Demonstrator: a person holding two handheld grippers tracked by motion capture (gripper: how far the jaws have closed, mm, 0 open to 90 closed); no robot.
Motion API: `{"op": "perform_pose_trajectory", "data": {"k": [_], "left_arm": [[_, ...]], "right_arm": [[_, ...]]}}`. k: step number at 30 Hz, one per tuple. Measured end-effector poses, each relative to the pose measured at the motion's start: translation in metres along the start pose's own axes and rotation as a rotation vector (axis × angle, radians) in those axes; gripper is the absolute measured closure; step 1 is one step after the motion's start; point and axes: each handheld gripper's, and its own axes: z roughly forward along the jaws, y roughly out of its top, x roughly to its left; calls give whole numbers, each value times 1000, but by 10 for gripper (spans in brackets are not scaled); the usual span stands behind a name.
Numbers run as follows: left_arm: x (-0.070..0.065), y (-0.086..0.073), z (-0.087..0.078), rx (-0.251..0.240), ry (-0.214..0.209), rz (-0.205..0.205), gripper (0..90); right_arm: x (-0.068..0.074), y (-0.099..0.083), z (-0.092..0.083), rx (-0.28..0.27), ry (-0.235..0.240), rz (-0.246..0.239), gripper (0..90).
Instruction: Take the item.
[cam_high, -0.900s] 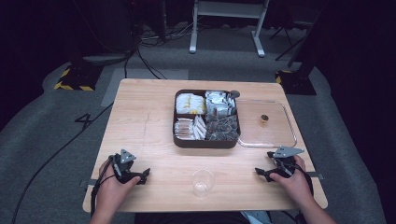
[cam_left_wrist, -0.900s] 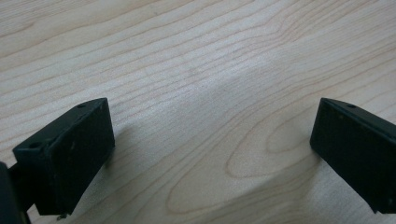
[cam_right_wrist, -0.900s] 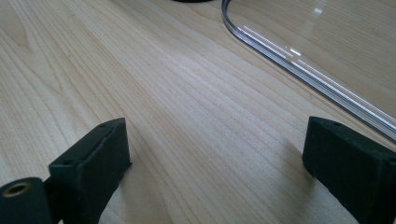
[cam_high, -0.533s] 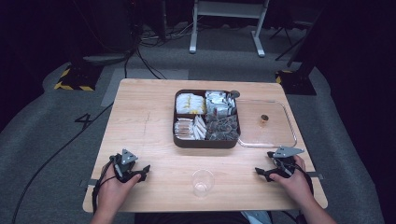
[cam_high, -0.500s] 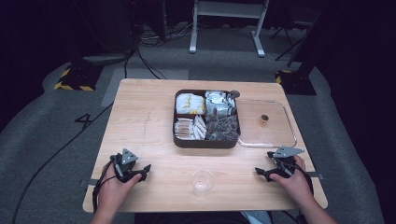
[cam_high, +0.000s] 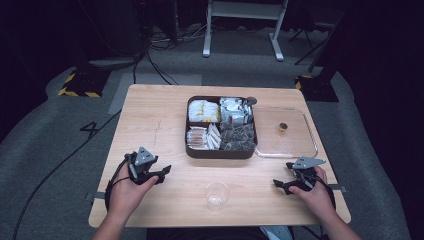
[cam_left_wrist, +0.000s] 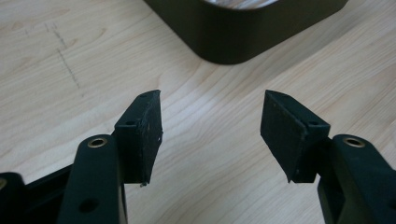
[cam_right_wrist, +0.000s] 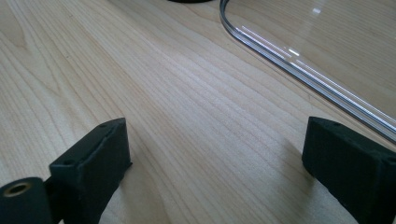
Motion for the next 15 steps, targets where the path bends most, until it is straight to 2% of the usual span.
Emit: {"op": "perform_pose_trajectory", "data": {"k": [8, 15], "left_arm": [[-2, 37, 4, -25, -44, 11, 430], [-2, 67, 10, -32, -51, 58, 434]], "right_arm": [[0, 0, 0, 0, 0, 0, 76], [0, 0, 0, 0, 0, 0, 77]]}}
